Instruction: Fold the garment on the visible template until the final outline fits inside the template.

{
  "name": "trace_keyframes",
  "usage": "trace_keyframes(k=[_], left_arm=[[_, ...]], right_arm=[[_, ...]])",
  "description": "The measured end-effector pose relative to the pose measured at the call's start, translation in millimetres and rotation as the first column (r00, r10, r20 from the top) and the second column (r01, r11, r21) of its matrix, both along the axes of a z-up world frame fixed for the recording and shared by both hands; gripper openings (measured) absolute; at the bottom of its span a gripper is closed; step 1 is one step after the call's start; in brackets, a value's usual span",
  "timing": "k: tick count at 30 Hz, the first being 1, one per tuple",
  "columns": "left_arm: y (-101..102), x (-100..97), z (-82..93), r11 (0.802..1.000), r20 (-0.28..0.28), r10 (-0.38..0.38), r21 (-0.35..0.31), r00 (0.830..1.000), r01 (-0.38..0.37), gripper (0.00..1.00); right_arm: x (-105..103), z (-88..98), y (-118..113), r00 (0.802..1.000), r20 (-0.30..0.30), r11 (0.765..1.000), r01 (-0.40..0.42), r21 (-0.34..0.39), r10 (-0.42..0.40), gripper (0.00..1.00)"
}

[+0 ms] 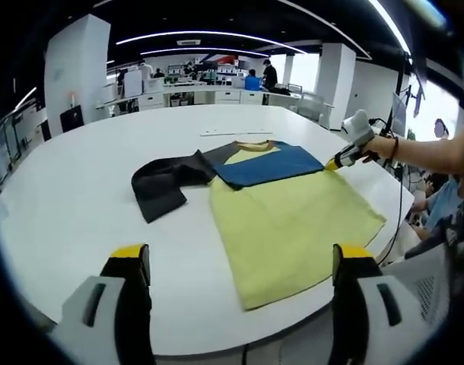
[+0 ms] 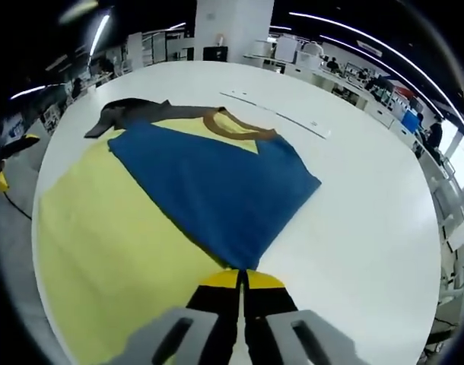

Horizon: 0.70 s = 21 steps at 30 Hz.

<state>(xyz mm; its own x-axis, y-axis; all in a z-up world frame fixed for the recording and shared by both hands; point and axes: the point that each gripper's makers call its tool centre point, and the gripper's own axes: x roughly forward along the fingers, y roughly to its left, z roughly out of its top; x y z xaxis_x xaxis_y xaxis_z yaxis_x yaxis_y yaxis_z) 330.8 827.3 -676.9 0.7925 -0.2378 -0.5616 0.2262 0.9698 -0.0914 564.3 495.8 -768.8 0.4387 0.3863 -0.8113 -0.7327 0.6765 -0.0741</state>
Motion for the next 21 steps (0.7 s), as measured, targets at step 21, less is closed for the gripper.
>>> trace_keyframes(k=[21], left_arm=[[25, 16.3, -11.5, 0.994, -0.02, 0.103, -0.024, 0.995, -0.103, 0.85]], right_arm=[[14, 1.1, -41, 1.0, -0.019, 0.999, 0.021, 0.027, -0.02, 0.0]])
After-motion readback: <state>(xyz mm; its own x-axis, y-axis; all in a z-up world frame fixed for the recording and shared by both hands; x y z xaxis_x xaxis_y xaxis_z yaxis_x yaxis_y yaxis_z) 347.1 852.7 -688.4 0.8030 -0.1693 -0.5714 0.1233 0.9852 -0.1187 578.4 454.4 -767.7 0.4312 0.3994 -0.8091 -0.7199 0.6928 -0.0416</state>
